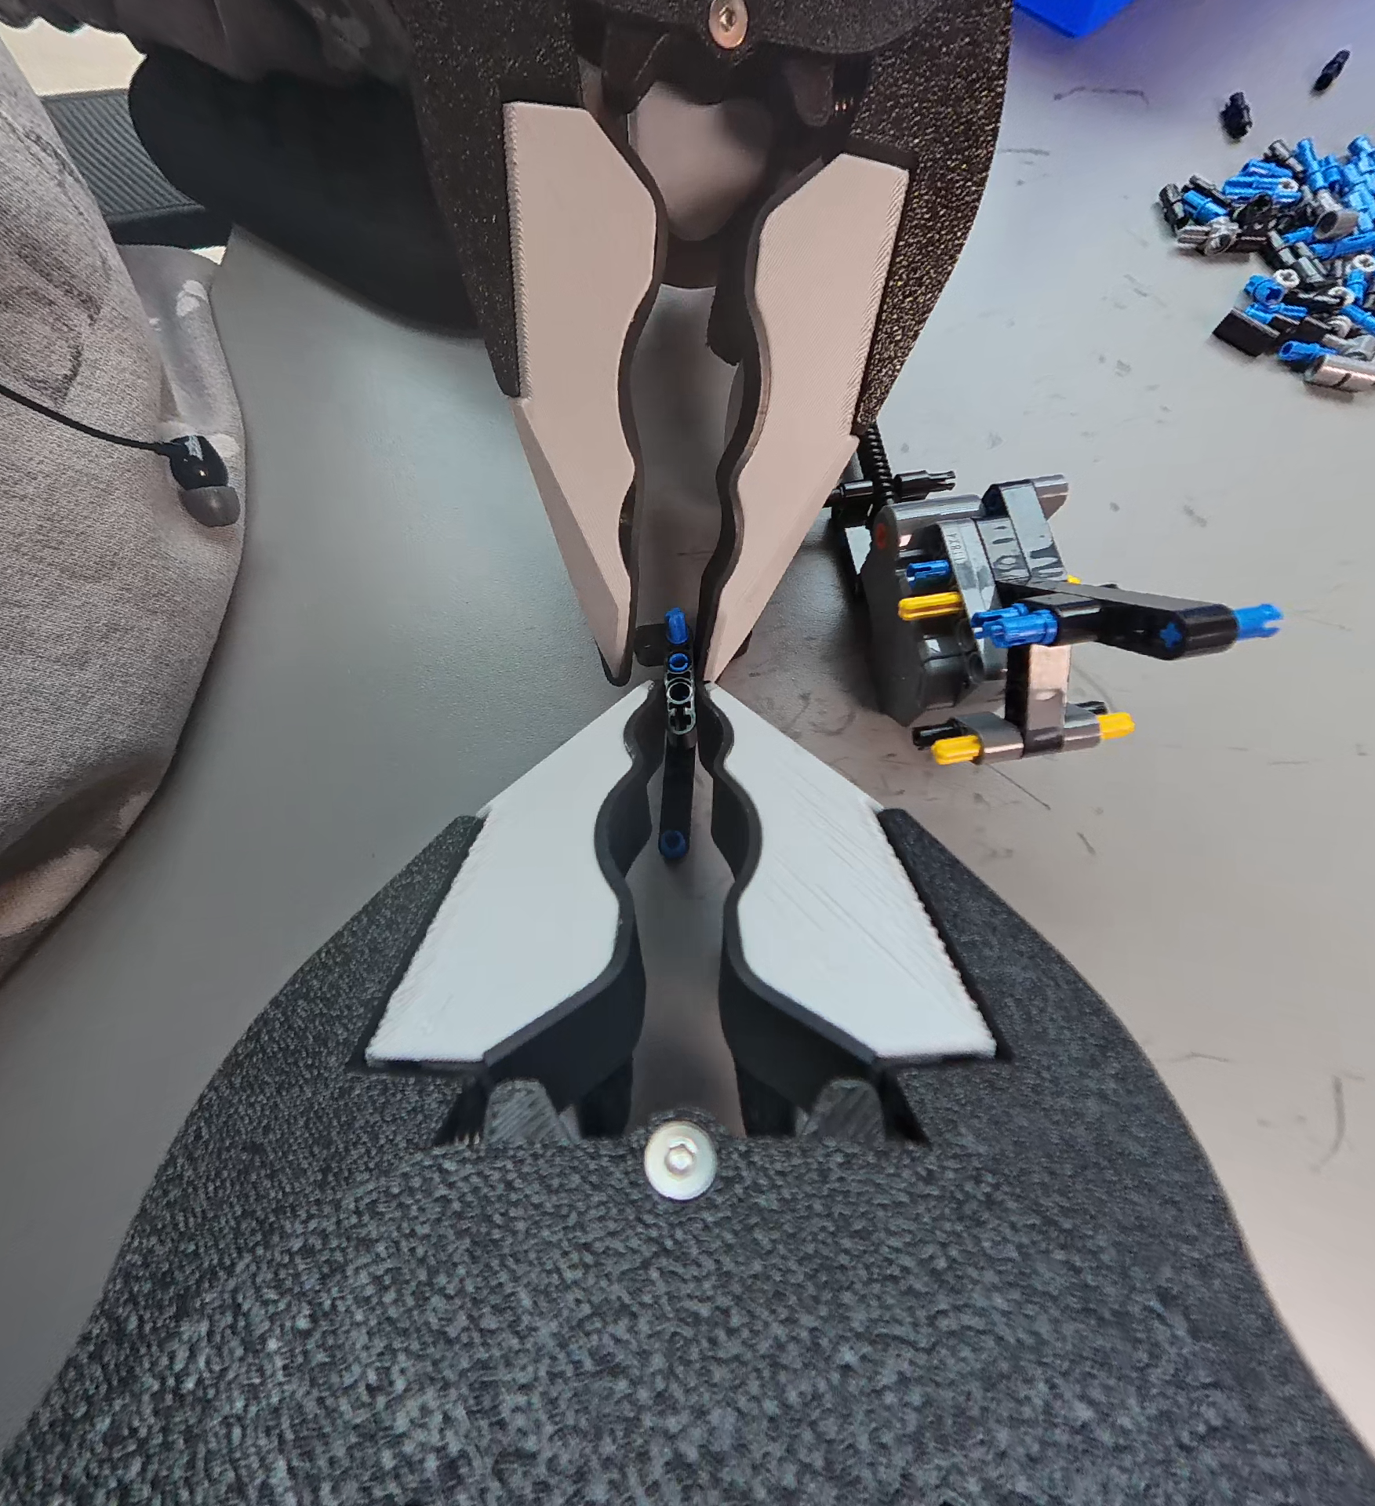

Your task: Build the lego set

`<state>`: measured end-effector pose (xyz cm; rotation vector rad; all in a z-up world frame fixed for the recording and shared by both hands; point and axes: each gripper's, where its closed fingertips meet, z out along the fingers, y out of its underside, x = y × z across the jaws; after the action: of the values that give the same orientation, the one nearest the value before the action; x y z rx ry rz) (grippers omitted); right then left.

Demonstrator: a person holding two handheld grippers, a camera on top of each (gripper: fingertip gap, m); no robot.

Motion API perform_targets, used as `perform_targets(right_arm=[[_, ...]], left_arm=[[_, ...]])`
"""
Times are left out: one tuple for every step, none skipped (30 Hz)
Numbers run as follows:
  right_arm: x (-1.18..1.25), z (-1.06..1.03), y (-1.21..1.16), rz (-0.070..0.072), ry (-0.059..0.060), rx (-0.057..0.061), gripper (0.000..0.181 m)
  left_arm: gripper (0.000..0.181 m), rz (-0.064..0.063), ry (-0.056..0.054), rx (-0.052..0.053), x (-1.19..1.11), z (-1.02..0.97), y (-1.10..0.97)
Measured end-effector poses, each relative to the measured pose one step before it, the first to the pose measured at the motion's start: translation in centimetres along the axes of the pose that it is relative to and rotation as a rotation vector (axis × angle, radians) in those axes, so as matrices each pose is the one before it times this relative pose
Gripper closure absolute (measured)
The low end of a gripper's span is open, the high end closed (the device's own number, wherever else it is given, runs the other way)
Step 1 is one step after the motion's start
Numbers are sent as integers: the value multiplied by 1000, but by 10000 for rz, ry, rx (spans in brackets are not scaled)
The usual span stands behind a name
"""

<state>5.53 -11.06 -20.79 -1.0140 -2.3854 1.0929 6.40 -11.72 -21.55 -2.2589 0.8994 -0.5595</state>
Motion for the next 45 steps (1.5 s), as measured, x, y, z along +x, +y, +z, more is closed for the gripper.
perform_targets(right_arm=[[0, 4, 0, 9, 4, 12, 174], [-3, 8, -1, 10, 8, 10, 174], [4, 1, -2, -3, 11, 2, 174], [-5, 1, 4, 3, 3, -6, 174], [-2, -3, 6, 0, -1, -4, 174], [1, -10, 2, 4, -3, 9, 174], [-3, 4, 3, 21, -7, 25, 174], [4, -2, -3, 23, -7, 39, 174], [-4, -12, 9, 2, -8, 34, 174], [3, -23, 8, -40, 1, 14, 174], [2, -9, 12, -71, 16, 11, 174], [-8, -7, -1, -27, 11, 7, 174], [0, -8, -5, -35, 18, 13, 174], [-6, -13, 13, -24, 18, 12, 174], [5, -2, -10, 1, 20, -1, 174], [12, 0, 4, -13, 27, -6, 174], [-4, -12, 1, -25, 25, -6, 174], [6, -4, -1, -19, 20, 4, 174], [3, 7, 0, 5, 10, 9, 174], [-4, 6, -6, 0, 2, 1, 174], [6, 4, -10, -12, 9, 7, 174], [-13, 8, -5, -8, 12, 12, 174], [-19, 8, -13, -21, 6, 21, 174], [-37, 3, -16, -27, 0, 29, 174], [-50, 13, -15, -10, -15, 19, 174], [-46, 1, 2, -6, -15, 10, 174], [-12, 3, -2, -11, 1, -2, 174], [-8, -9, 2, -9, 5, -10, 174], [3, -2, -3, 6, 5, -10, 174], [-5, 4, -1, 16, 0, -2, 174], [-5, 1, 7, 23, -2, 7, 174], [4, -6, 1, 32, -2, 6, 174], [-2, -3, 0, 17, 2, 4, 174], [-1, -1, 2, 7, 3, -1, 174], [1, -6, 6, -2, 4, -1, 174], [4, -6, 6, 11, 3, -1, 174], [4, -7, 10, 18, -3, -4, 174], [0, -8, 4, 14, -3, 3, 174], [-1, 0, 1, 5, 1, 0, 174], [7, 0, 6, -2, 9, -7, 174], [-2, -6, 2, -11, 14, -14, 174], [4, 1, 15, -9, 14, -21, 174], [-6, -12, 5, -7, 12, -28, 174], [18, -4, 18, -5, 16, -35, 174], [-1, 0, 9, 2, 16, -28, 174]], left_arm=[[165, -20, 23, 26, -4, 1, -1], [165, -18, 19, 29, 4, -2, -11], [165, -14, 14, 30, -1, 2, 0], [165, -11, 13, 31, 3, 8, -6], [165, -11, 16, 31, 3, -5, -9], [165, -14, 22, 35, -2, 2, -8], [165, -18, 24, 40, -4, 0, -11], [165, -9, 22, 50, 1, -2, -14], [164, 39, 20, 78, 15, 0, -25], [164, 66, 16, 94, 3, 8, -29], [164, 17, 11, 52, 12, -2, -22], [164, 33, -17, 0, 5, -11, -6], [164, 97, -52, -10, 10, -1, -1], [164, 70, -53, 1, -2, 8, -12], [164, 17, -36, 15, -9, 35, -20], [164, 3, -26, 34, -9, 50, -12], [163, 9, -15, 29, -7, 25, -28], [163, 14, -1, 9, -3, -9, 3], [163, 10, 19, 6, 15, -13, 6], [161, 0, 47, 7, 47, -24, 13], [159, 8, 36, -10, 56, -46, 24], [156, 45, -38, -70, -37, -45, 129], [155, 85, -83, -111, -99, -28, 202], [154, 81, -61, -83, -71, -35, 187], [153, 39, -33, -25, -37, -46, 95], [153, 6, -27, 31, -59, -77, -22], [153, -2, -20, 64, -53, -103, -77], [153, 5, -7, 60, -36, -83, -79], [153, 8, 0, 26, -19, -54, -40], [154, 2, 11, -6, 18, 15, 18], [154, -5, 17, -21, 26, 52, 50], [155, -23, 25, -37, 34, 67, 59], [156, -53, 52, -32, 56, 68, 62], [157, -53, 50, -5, 48, 67, 14], [158, -19, 20, 3, 31, 20, 4], [158, -4, 18, 0, 37, -7, -19], [159, -21, 24, -1, 35, 1, -16], [159, -27, 17, 0, 22, 2, -6], [160, -35, 18, 1, 14, 1, -8], [161, -41, 23, -2, 13, -10, -12], [161, -36, 23, 0, 29, -4, -2], [161, -32, 22, 1, 26, 0, -20], [163, -42, 31, 0, 39, -7, -14], [164, -68, 37, -1, 46, -3, -36], [164, -59, 25, 2, 27, -1, -12]])
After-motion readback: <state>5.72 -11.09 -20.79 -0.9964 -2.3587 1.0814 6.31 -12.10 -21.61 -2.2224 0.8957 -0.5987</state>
